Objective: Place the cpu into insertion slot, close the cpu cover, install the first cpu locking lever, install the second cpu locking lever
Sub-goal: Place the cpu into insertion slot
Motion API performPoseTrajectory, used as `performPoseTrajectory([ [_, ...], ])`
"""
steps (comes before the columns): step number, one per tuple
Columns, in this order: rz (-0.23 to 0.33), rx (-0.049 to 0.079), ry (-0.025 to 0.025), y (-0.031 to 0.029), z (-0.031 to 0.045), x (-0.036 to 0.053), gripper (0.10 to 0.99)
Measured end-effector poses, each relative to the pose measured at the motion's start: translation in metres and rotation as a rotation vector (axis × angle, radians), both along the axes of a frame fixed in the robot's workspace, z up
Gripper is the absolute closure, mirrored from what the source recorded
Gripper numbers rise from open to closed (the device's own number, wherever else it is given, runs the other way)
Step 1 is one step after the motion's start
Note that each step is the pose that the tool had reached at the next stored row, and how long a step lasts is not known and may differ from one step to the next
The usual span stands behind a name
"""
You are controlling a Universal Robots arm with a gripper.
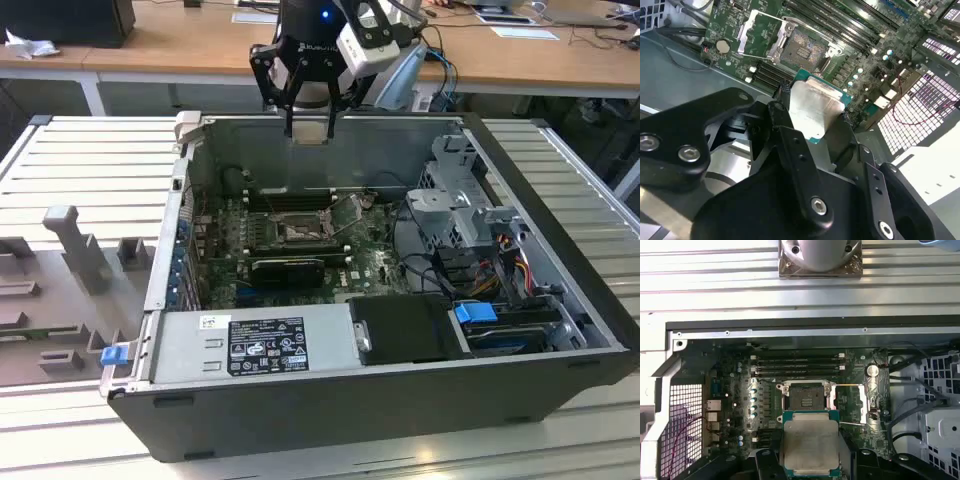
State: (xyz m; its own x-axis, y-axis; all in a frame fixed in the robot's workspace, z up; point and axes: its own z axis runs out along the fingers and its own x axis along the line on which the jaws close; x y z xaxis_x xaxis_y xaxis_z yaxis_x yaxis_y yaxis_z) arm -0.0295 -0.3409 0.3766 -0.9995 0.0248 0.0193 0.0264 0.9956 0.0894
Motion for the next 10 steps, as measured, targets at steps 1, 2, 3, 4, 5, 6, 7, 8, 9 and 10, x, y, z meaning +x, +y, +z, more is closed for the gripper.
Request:
performPoseTrajectory([
  [1, -0.009, 0.0, 0.0, 0.0, 0.0, 0.0, 0.557],
  [2, -0.015, 0.0, 0.0001, 0.0, 0.0, 0.0, 0.557],
  [3, -0.019, 0.0, 0.0001, 0.0, -0.0003, 0.0, 0.557],
  [4, -0.02, 0.0, 0.0, -0.0001, -0.0008, 0.0, 0.557],
  [5, -0.02, 0.0, 0.0001, -0.0001, -0.0009, 0.0, 0.557],
  [6, -0.02, 0.0, 0.0001, -0.0001, -0.0009, 0.0, 0.557],
  [7, -0.02, 0.0, 0.0, -0.0001, -0.001, 0.0, 0.557],
  [8, -0.021, 0.0, 0.0, -0.0001, -0.001, 0.0, 0.557],
  [9, -0.022, 0.0, 0.0, -0.0001, -0.0011, 0.0, 0.557],
  [10, -0.023, 0.0, 0.0, -0.0001, -0.0011, 0.0, 0.557],
])
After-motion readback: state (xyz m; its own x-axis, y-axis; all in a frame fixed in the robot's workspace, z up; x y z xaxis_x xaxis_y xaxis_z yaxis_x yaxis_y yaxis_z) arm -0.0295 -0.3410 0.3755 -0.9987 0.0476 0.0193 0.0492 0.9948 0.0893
